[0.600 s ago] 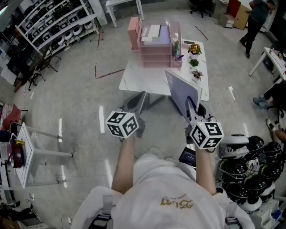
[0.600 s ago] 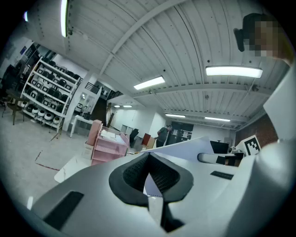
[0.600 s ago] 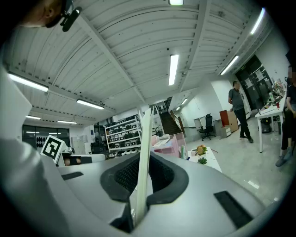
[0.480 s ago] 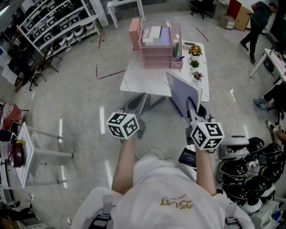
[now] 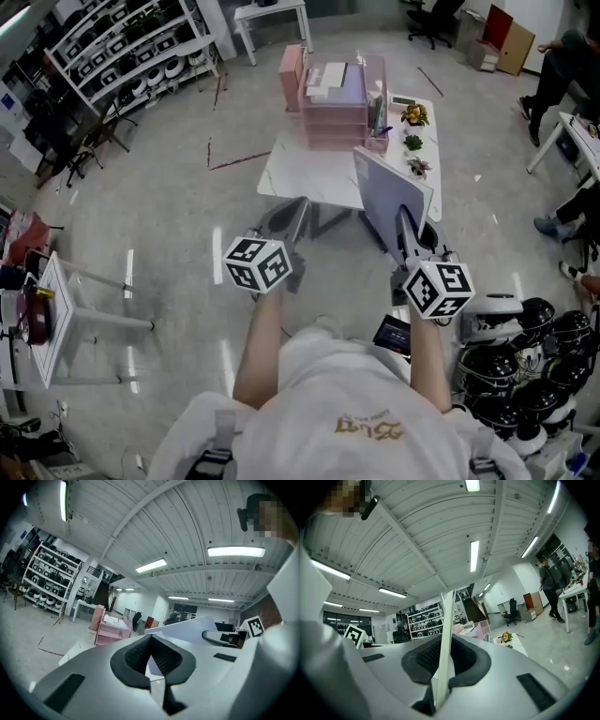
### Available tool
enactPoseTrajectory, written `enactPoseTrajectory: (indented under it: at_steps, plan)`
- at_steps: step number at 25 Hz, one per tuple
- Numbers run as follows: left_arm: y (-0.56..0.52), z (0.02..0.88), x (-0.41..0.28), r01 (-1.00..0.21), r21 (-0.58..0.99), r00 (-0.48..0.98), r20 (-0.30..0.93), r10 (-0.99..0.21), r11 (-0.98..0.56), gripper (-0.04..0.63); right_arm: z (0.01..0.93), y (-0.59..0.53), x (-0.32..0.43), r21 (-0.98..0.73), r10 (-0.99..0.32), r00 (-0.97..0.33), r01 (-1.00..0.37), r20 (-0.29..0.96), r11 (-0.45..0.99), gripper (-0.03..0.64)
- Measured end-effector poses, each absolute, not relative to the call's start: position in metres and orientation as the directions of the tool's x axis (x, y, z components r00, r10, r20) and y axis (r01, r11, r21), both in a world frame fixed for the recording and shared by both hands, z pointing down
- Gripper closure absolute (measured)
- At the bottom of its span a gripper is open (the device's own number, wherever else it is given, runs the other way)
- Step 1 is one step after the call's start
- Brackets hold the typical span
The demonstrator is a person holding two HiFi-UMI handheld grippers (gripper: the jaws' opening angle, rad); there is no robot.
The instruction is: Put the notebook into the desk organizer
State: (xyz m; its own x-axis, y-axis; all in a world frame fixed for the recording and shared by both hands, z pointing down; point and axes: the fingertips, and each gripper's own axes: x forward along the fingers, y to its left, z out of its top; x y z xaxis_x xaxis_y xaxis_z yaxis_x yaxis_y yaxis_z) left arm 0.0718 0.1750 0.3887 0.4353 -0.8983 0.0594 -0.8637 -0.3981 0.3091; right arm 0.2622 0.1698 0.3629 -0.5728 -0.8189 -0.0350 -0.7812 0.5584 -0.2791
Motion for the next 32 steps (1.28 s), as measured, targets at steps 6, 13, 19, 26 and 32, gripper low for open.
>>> enactPoseTrajectory:
  at_steps: [6,13,19,26,32]
  plan:
    - [0.164,0.379,0.066,-0.866,0.296,0.435,0.051,-0.899,-0.402,0.580,0.338,0.159,0.266,-0.249,-0.831,-0.543,-0.794,-0.117,0.554,0.574]
    - [0.128,0.374,0.049,-0.869,0.290,0.430,0.041,-0.902,-0.401,0.580,0.323,0.121,0.261,-0.269,-0.835,-0.526,-0.791,-0.161,0.549,0.574]
    - [0.053,0.382,0.021,-0.851,0.306,0.456,0.030,-0.890,-0.426,0.580,0.320,0.065,0.237,-0.260,-0.849,-0.498,-0.808,-0.180,0.529,0.574]
    - [-0.049,0.367,-0.007,-0.799,0.304,0.550,0.021,-0.835,-0.518,0.580,0.303,-0.011,0.197,-0.241,-0.889,-0.423,-0.857,-0.174,0.456,0.575]
    - [-0.120,0.359,-0.041,-0.753,0.284,0.624,0.024,-0.781,-0.593,0.580,0.289,-0.074,0.154,-0.238,-0.915,-0.354,-0.888,-0.191,0.393,0.574]
